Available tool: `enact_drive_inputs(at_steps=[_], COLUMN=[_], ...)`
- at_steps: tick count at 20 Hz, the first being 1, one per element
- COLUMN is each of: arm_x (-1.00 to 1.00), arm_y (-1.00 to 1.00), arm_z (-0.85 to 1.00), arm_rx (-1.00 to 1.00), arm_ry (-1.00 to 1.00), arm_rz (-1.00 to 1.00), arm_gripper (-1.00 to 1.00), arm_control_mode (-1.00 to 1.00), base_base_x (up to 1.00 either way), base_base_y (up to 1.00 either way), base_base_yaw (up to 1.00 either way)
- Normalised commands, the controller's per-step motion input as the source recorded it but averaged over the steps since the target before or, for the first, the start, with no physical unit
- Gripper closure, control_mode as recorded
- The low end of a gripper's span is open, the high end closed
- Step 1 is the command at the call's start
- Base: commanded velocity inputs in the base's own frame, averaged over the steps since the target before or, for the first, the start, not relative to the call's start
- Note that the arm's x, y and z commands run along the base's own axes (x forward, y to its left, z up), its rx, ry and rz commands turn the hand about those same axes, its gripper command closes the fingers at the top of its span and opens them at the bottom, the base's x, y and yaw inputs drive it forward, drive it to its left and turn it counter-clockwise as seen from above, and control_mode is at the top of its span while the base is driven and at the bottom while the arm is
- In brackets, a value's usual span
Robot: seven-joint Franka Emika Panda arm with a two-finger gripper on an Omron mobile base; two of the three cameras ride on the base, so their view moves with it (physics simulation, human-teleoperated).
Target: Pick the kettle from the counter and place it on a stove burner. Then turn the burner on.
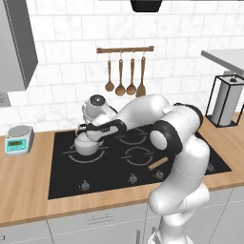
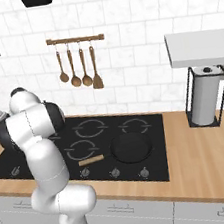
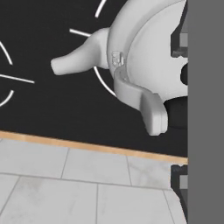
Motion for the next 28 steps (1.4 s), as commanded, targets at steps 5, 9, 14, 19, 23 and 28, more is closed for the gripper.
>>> enact_drive_inputs(at_steps=[5,9,14,19,23,28], arm_x=[0.0,0.0,-0.12,-0.76,-1.0,-1.0], arm_y=[0.0,0.0,0.0,-0.06,-0.01,0.0], arm_z=[0.4,0.59,0.49,0.28,0.0,0.0], arm_rx=[0.0,0.0,0.0,0.02,0.0,0.0], arm_ry=[-0.04,-0.05,-0.08,-0.06,0.0,0.0], arm_rz=[0.0,0.0,0.0,0.12,0.44,0.52], arm_gripper=[-1.0,-1.0,-1.0,-1.0,-1.0,-1.0], arm_control_mode=[-1.0,-1.0,-1.0,-1.0,-1.0,-1.0], base_base_x=[0.0,0.0,0.0,0.0,0.0,0.0], base_base_y=[0.0,0.0,0.0,0.0,0.0,0.0], base_base_yaw=[0.0,0.0,0.0,0.0,0.0,0.0])
